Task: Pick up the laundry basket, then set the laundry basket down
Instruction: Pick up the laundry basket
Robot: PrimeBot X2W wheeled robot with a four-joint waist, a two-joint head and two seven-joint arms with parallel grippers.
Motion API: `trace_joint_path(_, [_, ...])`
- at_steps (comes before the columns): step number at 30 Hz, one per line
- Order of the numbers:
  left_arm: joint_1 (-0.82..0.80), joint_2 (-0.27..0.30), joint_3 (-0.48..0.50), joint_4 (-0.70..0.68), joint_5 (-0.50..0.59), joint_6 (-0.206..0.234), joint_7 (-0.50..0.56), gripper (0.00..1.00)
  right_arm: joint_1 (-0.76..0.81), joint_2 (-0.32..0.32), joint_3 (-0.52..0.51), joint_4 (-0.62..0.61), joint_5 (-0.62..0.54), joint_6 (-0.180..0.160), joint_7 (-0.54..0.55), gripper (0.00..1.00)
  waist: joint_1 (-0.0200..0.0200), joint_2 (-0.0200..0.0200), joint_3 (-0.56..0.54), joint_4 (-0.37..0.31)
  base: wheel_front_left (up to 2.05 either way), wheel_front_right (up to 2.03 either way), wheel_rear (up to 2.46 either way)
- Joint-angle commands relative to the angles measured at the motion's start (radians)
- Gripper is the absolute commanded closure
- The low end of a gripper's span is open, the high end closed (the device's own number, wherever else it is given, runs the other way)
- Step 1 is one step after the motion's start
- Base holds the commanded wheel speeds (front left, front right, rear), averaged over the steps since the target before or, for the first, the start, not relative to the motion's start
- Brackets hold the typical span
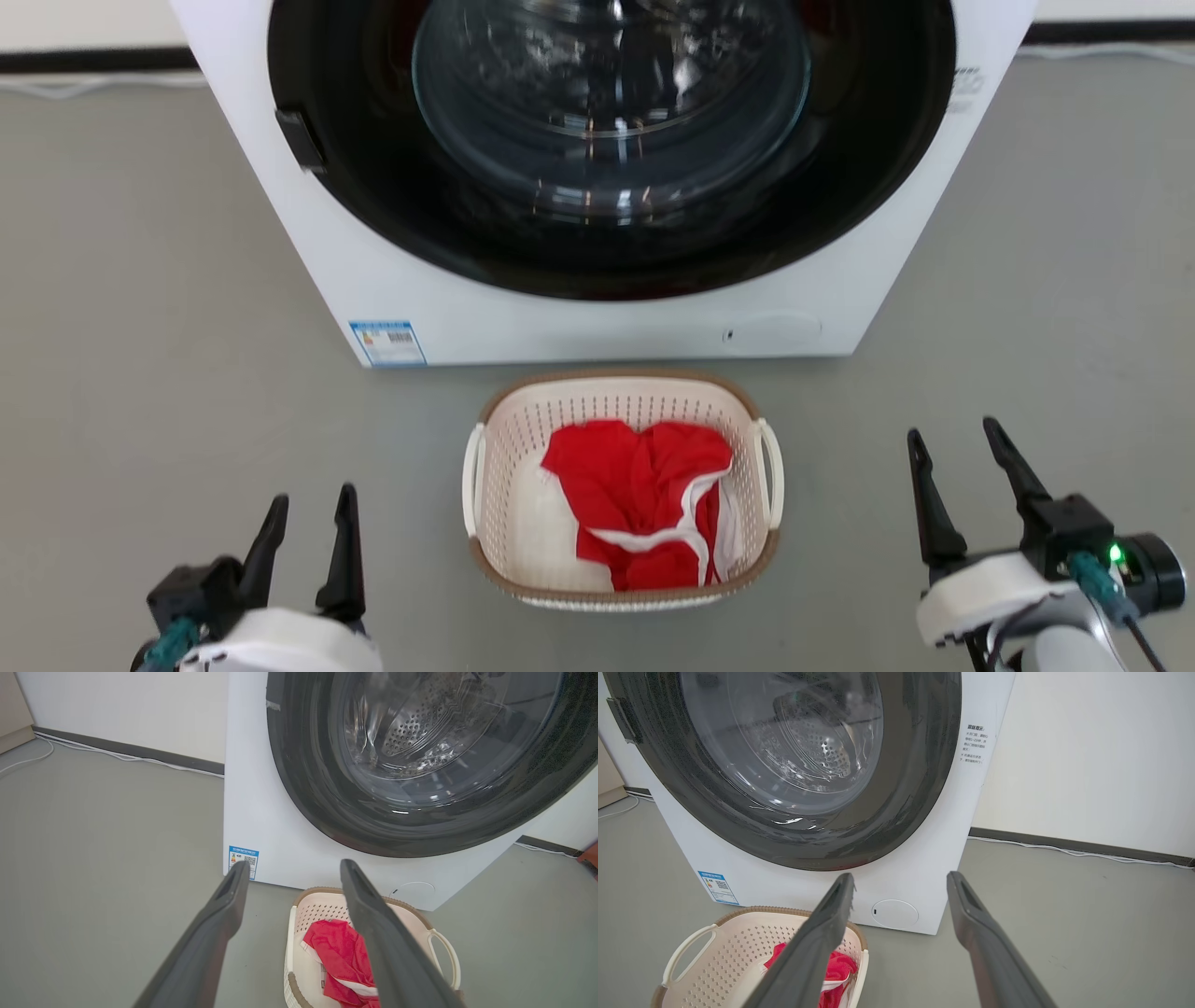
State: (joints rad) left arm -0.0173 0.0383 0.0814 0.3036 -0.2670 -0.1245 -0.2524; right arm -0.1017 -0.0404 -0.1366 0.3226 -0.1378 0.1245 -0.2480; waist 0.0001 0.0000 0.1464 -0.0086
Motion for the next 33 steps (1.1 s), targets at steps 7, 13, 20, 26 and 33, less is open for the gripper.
trace_joint_path(7, [-0.173, 0.018, -0.016, 0.070, 0.035, -0.005, -0.009, 0.00, -0.166, -0.010, 0.021, 0.089, 0.013, 0.006, -0.014, 0.00, 0.0000, 0.0000, 0.185, 0.013, 0.00, 0.00, 0.00])
trace_joint_path(13, [-0.300, 0.021, -0.071, 0.179, 0.027, -0.006, -0.009, 0.00, -0.279, -0.010, 0.028, 0.204, -0.011, 0.006, 0.017, 0.00, 0.0000, 0.0000, 0.303, 0.025, 0.00, 0.00, 0.00])
trace_joint_path(20, [-0.500, 0.029, -0.163, 0.369, -0.016, -0.006, -0.009, 0.00, -0.434, -0.010, 0.027, 0.341, -0.053, 0.006, 0.075, 0.00, 0.0000, 0.0000, 0.447, 0.042, 0.00, 0.00, 0.00])
trace_joint_path(26, [-0.631, 0.035, -0.220, 0.487, -0.024, -0.006, -0.009, 0.00, -0.521, -0.010, 0.020, 0.416, -0.084, 0.006, 0.078, 0.00, 0.0000, 0.0000, 0.536, 0.047, 0.00, 0.00, 0.00])
trace_joint_path(33, [-0.722, 0.034, -0.255, 0.546, -0.025, -0.006, -0.009, 0.00, -0.580, -0.010, -0.026, 0.467, -0.124, 0.006, 0.059, 0.00, 0.0000, 0.0000, 0.620, 0.057, 0.00, 0.00, 0.00])
